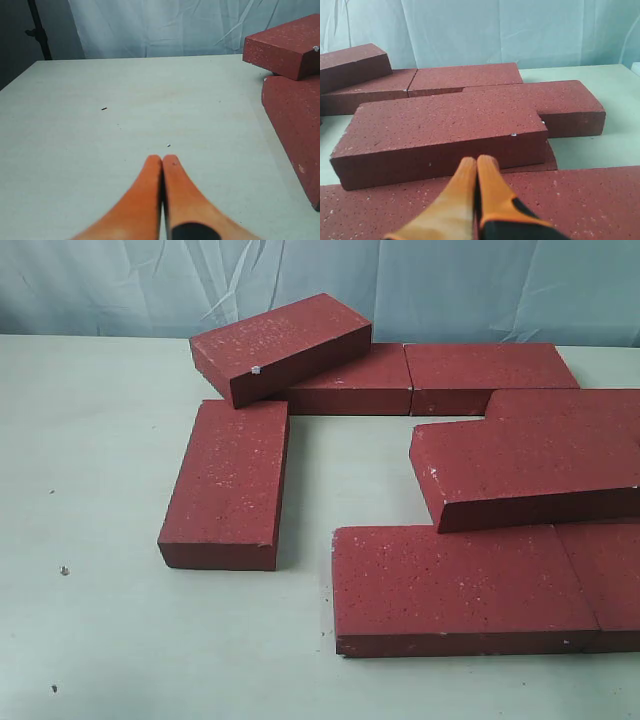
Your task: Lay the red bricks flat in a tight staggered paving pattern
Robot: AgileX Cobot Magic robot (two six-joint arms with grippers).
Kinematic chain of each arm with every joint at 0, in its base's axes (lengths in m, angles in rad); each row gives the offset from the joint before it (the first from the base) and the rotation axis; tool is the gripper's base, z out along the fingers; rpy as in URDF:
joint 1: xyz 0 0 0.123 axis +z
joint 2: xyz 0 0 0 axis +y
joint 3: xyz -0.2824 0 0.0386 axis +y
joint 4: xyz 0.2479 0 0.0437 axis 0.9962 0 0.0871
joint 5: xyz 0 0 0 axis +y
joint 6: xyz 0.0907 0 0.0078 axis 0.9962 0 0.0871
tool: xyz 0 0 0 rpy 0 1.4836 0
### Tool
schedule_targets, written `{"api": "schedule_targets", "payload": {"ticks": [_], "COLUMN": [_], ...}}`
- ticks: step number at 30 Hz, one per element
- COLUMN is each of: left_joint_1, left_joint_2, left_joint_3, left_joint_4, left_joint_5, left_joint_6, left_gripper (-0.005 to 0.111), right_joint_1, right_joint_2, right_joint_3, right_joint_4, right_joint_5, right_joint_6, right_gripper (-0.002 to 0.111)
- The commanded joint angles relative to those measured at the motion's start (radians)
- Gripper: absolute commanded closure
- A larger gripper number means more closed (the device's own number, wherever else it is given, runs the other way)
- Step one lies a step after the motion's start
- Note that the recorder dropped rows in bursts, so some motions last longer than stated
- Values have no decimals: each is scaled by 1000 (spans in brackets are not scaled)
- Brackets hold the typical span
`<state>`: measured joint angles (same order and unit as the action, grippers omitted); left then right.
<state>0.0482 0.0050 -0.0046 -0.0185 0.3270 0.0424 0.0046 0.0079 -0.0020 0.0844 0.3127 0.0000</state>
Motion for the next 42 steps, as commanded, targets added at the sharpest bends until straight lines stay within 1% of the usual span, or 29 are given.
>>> {"api": "schedule_targets", "payload": {"ticks": [1,19,21,25,27,28,30,42], "left_joint_1": [0,0,0,0,0,0,0,0], "left_joint_2": [-5,-5,-5,-5,-5,-5,-5,-5], "left_joint_3": [5,5,5,5,5,5,5,5], "left_joint_4": [6,6,6,6,6,6,6,6], "left_joint_5": [-13,-13,-13,-13,-13,-13,-13,-13], "left_joint_6": [-2,-2,-2,-2,-2,-2,-2,-2], "left_gripper": [107,107,107,107,107,107,107,107], "right_joint_1": [-7,-7,-7,-7,-7,-7,-7,-7], "right_joint_2": [-8,-8,-8,-8,-8,-8,-8,-8], "right_joint_3": [2,2,2,2,2,2,2,2], "right_joint_4": [-5,-8,-8,-8,-8,-8,-6,11], "right_joint_5": [-8,-12,-66,-248,-381,-410,-441,-482], "right_joint_6": [0,0,0,0,0,0,0,0], "right_gripper": [109,109,109,109,109,109,109,109]}}
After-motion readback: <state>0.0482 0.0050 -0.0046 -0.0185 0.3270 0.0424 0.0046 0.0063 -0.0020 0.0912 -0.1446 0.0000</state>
